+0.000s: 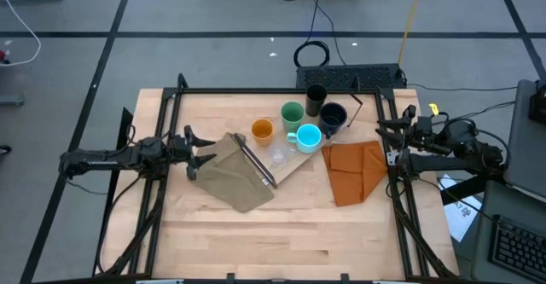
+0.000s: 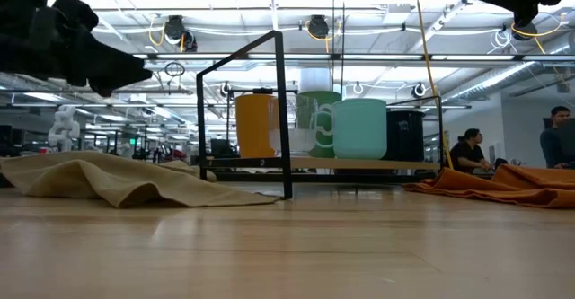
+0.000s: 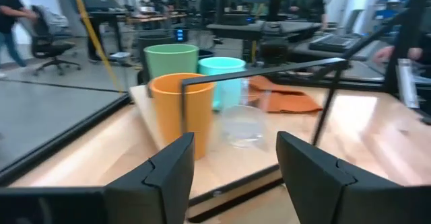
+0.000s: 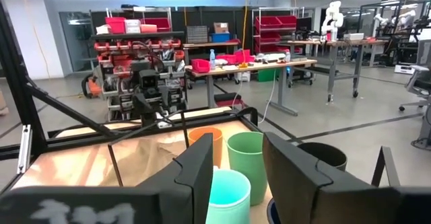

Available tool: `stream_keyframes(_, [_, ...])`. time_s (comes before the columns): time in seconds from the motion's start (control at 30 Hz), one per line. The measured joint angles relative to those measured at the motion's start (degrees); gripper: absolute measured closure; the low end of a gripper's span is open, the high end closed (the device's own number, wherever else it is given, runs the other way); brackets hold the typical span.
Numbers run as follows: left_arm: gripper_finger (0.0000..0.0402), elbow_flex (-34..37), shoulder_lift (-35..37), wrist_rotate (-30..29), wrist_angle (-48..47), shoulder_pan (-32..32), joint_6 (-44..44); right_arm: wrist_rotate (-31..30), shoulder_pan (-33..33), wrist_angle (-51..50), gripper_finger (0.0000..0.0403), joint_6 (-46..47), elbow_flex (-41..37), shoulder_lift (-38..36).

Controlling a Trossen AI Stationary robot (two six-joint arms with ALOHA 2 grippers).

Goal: Stack small to large cups/mugs on shelf
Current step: Return to Home Position

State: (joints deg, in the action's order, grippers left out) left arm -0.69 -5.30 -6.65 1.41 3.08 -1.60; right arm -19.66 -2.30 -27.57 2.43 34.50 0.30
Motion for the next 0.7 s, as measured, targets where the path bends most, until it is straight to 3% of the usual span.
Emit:
stream_keyframes(0.27, [0.0193, -0.02, -2.72, -6.73, 0.87, -6.18, 0.35, 0.0, 0.0, 0.39, 0.0282, 0.08, -0.28, 0.0])
stream_keyframes(0.7, [0.0193, 0.0, -4.04, -7.2, 0.98, -8.47, -2.05, 1.95, 0.01, -2.65, 0.0282, -0.38, 1.81, -0.02])
